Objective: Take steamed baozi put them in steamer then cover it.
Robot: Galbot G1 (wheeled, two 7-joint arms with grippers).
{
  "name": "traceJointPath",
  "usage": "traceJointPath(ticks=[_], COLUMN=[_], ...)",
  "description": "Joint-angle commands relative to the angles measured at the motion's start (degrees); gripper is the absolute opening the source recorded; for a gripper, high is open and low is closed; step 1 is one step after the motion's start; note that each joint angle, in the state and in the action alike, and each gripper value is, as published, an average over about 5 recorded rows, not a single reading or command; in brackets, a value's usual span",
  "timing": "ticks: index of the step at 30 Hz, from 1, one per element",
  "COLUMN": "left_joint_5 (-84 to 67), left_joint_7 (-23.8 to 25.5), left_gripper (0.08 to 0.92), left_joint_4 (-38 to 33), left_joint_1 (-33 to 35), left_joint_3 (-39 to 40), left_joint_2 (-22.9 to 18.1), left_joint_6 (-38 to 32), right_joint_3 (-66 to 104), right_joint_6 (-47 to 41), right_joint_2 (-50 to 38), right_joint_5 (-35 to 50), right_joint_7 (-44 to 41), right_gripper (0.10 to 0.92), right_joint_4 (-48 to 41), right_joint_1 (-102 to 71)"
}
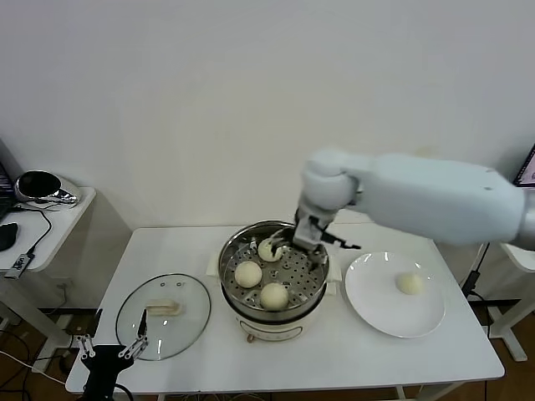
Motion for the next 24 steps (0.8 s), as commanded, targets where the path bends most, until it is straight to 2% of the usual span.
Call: traceJointPath(ticks=[1, 6, 12, 17, 24], left_joint_5=[0.14, 0.29, 0.95, 1.24, 1.17], left_joint_7=[0.12, 0.18, 0.26, 0.34, 0.39], left_gripper=[0.823, 0.823, 0.823, 0.823, 0.823], left_joint_4=[-0.41, 0.20, 0.82, 1.11, 1.37], left_joint_1=[-0.40, -0.94, -1.08, -1.05, -0.47], left_joint_3=[1.61, 2.27, 2.85, 2.60, 1.40], left_joint_2=[1.25, 1.97, 1.90, 1.74, 1.23], left_joint_6=[0.03, 0.01, 0.07, 0.28, 0.38], right_joint_3=[1.35, 4.74, 23.66, 34.00, 38.87], right_joint_6=[-17.03, -16.83, -15.36, -13.39, -10.26], right_joint_2=[-22.56, -29.82, -33.47, -30.18, -21.83], right_joint_5=[4.08, -1.41, -9.14, -13.93, -19.41], right_joint_7=[-0.07, 0.82, 1.91, 2.60, 2.88], right_gripper=[0.823, 0.823, 0.823, 0.823, 0.823], right_joint_4=[1.33, -0.98, -6.20, -13.31, -24.59], right_joint_1=[1.09, -6.45, -30.18, -42.19, -45.85])
